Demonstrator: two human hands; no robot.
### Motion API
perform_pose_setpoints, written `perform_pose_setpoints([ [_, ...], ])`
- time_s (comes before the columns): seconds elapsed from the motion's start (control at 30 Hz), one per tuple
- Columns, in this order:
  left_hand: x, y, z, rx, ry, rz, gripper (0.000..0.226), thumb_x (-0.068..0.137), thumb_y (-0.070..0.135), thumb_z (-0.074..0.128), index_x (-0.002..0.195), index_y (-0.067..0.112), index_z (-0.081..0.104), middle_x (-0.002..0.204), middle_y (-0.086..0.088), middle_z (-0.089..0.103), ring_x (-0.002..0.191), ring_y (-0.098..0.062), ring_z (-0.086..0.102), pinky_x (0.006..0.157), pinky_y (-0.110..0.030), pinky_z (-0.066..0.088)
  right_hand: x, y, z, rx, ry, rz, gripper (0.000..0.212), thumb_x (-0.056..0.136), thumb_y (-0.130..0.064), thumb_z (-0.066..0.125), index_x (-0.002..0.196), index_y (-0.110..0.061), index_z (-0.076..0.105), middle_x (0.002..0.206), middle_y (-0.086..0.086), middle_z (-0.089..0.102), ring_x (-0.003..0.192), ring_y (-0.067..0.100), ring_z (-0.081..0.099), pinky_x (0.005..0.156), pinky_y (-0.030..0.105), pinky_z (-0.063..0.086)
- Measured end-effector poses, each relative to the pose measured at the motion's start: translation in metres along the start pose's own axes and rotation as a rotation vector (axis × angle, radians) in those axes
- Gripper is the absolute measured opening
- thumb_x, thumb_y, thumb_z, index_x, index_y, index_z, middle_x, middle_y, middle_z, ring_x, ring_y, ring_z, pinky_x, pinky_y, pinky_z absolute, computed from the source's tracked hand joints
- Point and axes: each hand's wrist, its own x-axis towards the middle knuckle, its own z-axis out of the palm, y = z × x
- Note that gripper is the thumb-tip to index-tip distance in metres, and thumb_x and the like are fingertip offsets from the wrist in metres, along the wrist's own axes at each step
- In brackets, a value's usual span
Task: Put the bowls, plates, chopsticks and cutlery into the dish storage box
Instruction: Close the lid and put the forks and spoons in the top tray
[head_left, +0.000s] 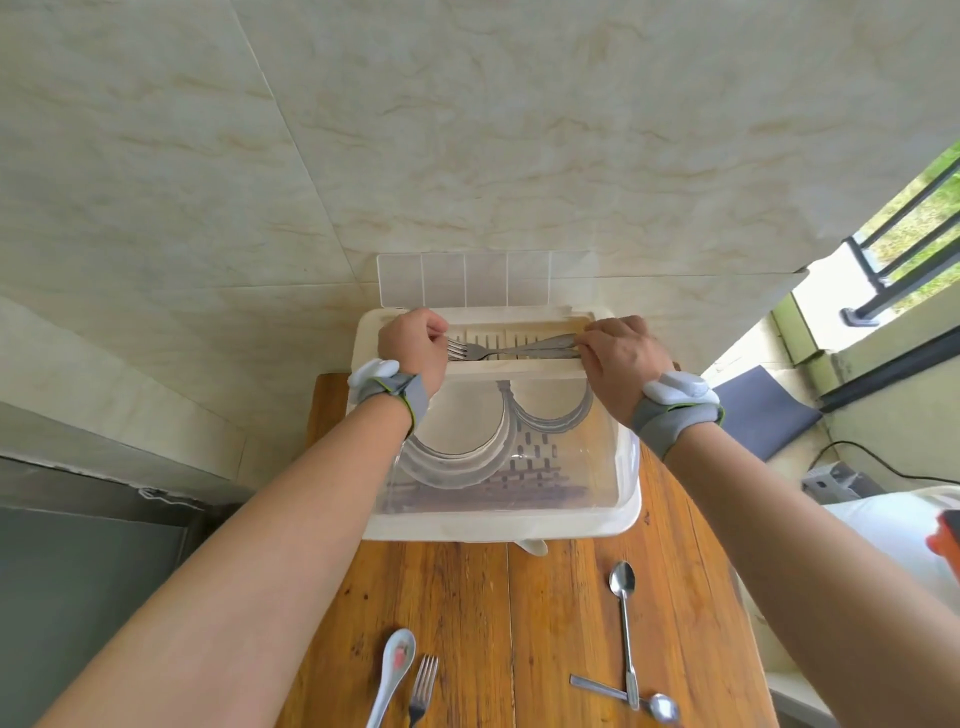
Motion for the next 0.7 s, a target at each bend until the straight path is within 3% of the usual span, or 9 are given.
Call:
perform_pose_setpoints([
  [0.2,-0.003,-0.002,-0.006,0.120,-0.039,0.028,0.018,0.087,0.003,0.060,0.094,0.011,0.074,0.095,-0.010,0.074,0.090,-0.027,0.067,0.078,-0.025,0.047,0.000,0.001,0.005,0.042,0.010,0.002,0.025,0.097,-0.017,0.053,0.110,-0.008,0.073,0.121,0.010,0.068,0.116,0.038,0.052,0.096,0.045,0.045],
  [0.4,-0.021,-0.004,-0.028,0.066,-0.074,0.048,0.019,0.087,0.012,0.066,0.105,0.013,0.069,0.112,-0.004,0.070,0.111,-0.021,0.062,0.092,-0.029,0.048,-0.019,-0.011,-0.010,0.109,-0.058,0.037,0.028,0.097,-0.016,0.051,0.120,-0.012,0.067,0.129,0.009,0.062,0.119,0.032,0.055,0.091,0.036,0.046],
  [0.5,-0.052,-0.002,-0.040,0.095,-0.087,0.131,0.018,0.089,0.022,0.065,0.105,0.015,0.069,0.112,-0.001,0.069,0.109,-0.019,0.061,0.087,-0.027,0.045,-0.044,-0.016,-0.017,0.107,-0.092,0.062,0.032,0.097,-0.019,0.051,0.126,-0.017,0.064,0.138,0.004,0.057,0.121,0.028,0.055,0.091,0.034,0.047],
  [0.7,-0.131,-0.018,-0.047,0.159,-0.135,0.315,0.013,0.090,0.021,0.062,0.096,0.014,0.072,0.101,-0.003,0.070,0.099,-0.024,0.061,0.080,-0.029,0.045,-0.114,-0.027,-0.019,0.100,-0.069,0.064,0.031,0.095,-0.021,0.054,0.124,-0.023,0.065,0.132,-0.001,0.059,0.120,0.024,0.054,0.090,0.036,0.050],
])
